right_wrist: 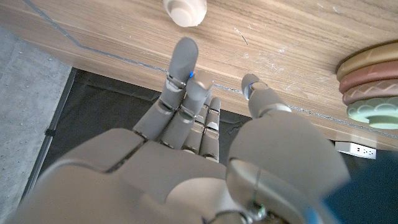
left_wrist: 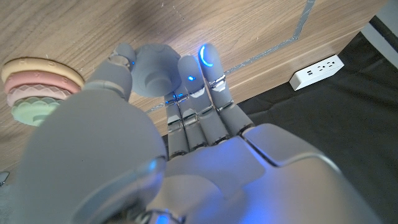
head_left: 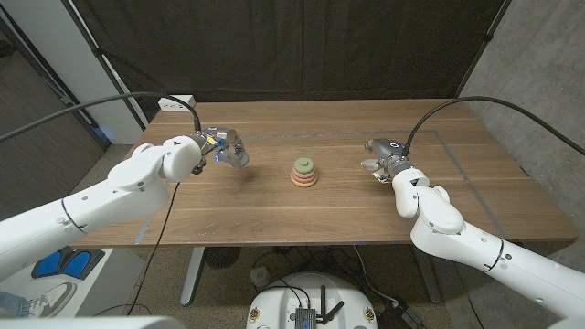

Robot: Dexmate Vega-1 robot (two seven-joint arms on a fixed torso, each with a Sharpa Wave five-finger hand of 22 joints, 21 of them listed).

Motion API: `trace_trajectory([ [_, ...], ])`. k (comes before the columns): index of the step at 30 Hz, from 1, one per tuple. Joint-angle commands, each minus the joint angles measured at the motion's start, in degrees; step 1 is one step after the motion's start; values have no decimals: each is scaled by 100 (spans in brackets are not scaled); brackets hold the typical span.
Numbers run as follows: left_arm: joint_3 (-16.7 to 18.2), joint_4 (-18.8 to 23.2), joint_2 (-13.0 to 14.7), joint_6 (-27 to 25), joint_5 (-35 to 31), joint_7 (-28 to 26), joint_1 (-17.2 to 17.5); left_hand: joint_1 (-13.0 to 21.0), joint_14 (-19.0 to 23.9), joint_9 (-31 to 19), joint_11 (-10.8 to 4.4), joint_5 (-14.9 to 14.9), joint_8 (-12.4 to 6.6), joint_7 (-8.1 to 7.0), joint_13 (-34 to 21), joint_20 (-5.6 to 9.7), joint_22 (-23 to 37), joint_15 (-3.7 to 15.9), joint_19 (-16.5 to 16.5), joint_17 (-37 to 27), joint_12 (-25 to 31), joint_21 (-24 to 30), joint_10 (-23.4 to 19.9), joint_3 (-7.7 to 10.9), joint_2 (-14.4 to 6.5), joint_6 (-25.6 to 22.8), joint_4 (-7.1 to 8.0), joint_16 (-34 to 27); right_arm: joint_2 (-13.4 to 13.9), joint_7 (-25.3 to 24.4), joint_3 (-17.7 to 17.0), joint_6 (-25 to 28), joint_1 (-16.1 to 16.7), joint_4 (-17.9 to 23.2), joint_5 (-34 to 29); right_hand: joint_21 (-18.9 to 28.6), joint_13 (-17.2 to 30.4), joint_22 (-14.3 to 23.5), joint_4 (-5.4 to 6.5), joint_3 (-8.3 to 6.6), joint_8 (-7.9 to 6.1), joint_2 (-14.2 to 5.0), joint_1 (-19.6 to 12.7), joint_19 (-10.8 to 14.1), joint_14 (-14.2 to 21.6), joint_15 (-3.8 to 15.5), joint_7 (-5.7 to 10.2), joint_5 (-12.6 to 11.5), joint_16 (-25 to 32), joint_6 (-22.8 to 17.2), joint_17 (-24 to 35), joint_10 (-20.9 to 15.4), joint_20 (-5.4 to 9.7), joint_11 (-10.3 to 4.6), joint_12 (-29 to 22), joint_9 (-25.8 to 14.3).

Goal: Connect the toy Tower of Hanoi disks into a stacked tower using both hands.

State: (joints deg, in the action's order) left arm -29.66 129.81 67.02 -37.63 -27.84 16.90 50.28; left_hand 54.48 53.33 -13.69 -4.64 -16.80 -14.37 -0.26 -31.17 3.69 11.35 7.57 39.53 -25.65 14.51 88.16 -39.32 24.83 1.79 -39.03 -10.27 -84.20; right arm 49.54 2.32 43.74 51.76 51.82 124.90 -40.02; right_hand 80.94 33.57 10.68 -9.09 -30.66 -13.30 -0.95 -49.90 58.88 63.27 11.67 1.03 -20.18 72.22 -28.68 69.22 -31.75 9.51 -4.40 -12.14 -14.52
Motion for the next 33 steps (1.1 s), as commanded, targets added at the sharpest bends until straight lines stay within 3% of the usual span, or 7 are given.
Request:
trace_trajectory([
  [1, 54, 22, -19, 139, 63, -124, -13, 164, 32, -34, -445, -32, 18, -7, -32, 816, 13, 506, 0, -31, 8, 34, -461, 21, -168, -26, 56, -41, 4, 14, 90, 44, -73, -2, -4, 1, 25, -1, -24, -19, -23, 45, 5, -15, 16, 97, -8, -47, -6, -36, 16, -18, 303, 0, 22, -31],
  [33, -137, -270, -594, 1065, -51, -300, -361, 200, -1, -63, -452, -44, 87, -12, -74, 815, 15, 507, -11, -34, -81, 41, -474, -9, -171, -46, 58, -25, 168, 19, 60, 257, 12, 211, 88, 12, 34, 3, -25, -28, -13, 21, 1, 7, 38, 96, -55, -66, 12, -23, 36, -25, 306, 32, 22, -42],
])
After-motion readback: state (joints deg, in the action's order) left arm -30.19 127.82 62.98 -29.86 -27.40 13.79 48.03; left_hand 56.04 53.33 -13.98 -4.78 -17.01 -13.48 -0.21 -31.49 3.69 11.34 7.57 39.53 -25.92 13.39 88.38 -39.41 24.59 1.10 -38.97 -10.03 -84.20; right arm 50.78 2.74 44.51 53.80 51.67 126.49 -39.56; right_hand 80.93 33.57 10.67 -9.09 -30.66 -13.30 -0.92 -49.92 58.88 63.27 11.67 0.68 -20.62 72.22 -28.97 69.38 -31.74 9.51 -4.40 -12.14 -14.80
